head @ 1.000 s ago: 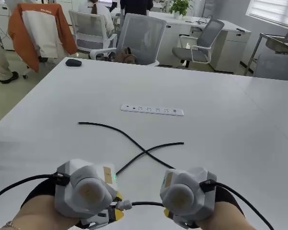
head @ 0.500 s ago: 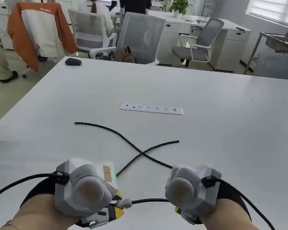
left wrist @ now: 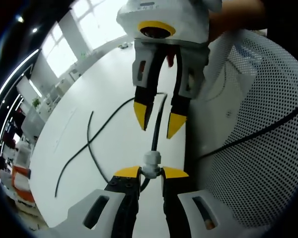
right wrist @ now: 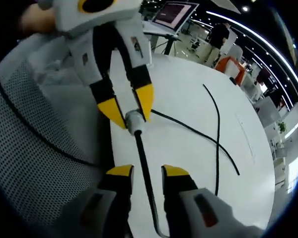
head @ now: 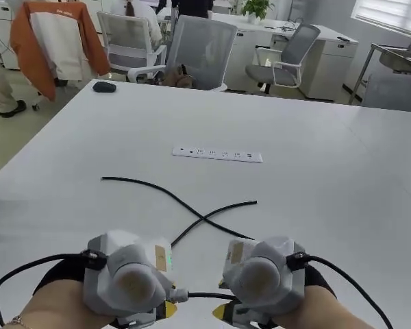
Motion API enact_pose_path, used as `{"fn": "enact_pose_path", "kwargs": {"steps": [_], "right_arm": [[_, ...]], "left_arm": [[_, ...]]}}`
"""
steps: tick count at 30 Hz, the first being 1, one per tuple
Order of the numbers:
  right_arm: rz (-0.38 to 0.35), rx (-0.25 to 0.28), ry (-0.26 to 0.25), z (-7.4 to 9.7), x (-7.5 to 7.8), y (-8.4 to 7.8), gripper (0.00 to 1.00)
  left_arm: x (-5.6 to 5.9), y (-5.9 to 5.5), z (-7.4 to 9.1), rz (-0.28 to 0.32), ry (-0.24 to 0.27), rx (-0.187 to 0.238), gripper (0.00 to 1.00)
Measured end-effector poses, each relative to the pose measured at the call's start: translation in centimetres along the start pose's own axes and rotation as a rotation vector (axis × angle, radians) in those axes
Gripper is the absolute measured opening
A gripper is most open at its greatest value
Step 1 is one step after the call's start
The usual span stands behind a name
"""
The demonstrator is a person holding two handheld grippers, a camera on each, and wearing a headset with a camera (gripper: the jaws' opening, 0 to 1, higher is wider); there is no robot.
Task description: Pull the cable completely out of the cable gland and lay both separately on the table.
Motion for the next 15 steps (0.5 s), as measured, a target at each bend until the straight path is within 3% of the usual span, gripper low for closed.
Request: {"fn": "enact_pose_path", "kwargs": {"steps": [2,8,15], "right_arm": [[0.014,0.019,0.009,0.06,-0.29,0.44,0.20],[-0.015,0.088,0.033,0.31,-0.15,0.87,0.16],[0.003,0.079,0.052,0.07,-0.61,0.84,0.02]], "left_arm": [[0.26,0.37,-0.03,-0.005,-0.015,0.024,0.18],[-0.11,0.18,-0.65,-0.027,-0.020,0.030,0.18],[-0.65,-0.31,-0.73,-0.024,-0.012,0.039,0.17]]}}
Point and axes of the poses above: the centre of the closed fingertips' face, and the gripper's own axes: z roughly backward along the fingers, x roughly to its right, y roughly out of its top, the point moved 8 cm from there along z, roughly backward along the fingers, and after that the axes turned 1 degree about z, right-handed, at the moved point
